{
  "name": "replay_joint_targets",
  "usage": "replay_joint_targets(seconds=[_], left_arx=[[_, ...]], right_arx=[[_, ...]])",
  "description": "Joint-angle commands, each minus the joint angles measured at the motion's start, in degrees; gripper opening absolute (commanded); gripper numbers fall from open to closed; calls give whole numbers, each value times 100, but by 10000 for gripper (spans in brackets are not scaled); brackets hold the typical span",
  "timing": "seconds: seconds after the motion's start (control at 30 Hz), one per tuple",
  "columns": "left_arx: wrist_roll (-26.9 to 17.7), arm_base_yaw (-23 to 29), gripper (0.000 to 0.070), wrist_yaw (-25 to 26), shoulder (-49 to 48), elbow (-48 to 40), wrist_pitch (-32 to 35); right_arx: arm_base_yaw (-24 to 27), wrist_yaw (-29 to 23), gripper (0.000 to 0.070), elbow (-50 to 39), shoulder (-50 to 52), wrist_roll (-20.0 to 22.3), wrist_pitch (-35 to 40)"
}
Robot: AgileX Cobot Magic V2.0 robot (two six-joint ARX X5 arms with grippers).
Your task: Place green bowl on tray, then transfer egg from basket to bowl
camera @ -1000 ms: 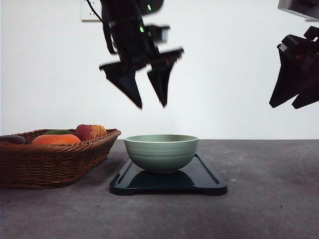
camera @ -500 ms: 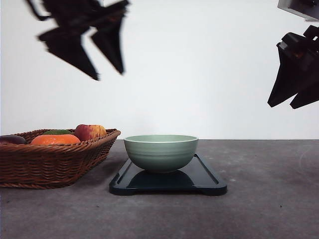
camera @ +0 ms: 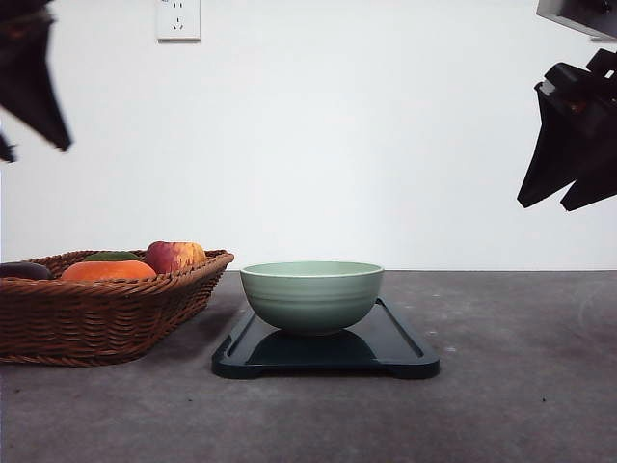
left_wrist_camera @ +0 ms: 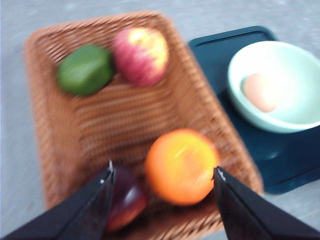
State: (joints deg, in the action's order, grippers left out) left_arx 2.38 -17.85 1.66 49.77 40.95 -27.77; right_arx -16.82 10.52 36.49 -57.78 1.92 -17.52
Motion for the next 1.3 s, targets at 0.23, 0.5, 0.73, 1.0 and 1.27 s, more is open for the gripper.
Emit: replay_joint_targets(seconds=[0.23,0.5,0.73,1.0,1.27], left_arx=[[-170,131,252,-36,-303,-188,-372],[-174,129,30,-27,-303,-181,-393],[-174,129,30,-26,-303,-181,-393],[-262,340,29,-143,-654,-325,-287],[108,1219,29,-151,-2429,-1830,1188]], right_arx=[[-24,5,255,33,-37,45,-46],[-28,148,33,35,-37,12,227],[-28,149,33,35,-37,12,260],[-28,149,34,35,-37,12,260],[-28,149,33,35,-37,12,260]])
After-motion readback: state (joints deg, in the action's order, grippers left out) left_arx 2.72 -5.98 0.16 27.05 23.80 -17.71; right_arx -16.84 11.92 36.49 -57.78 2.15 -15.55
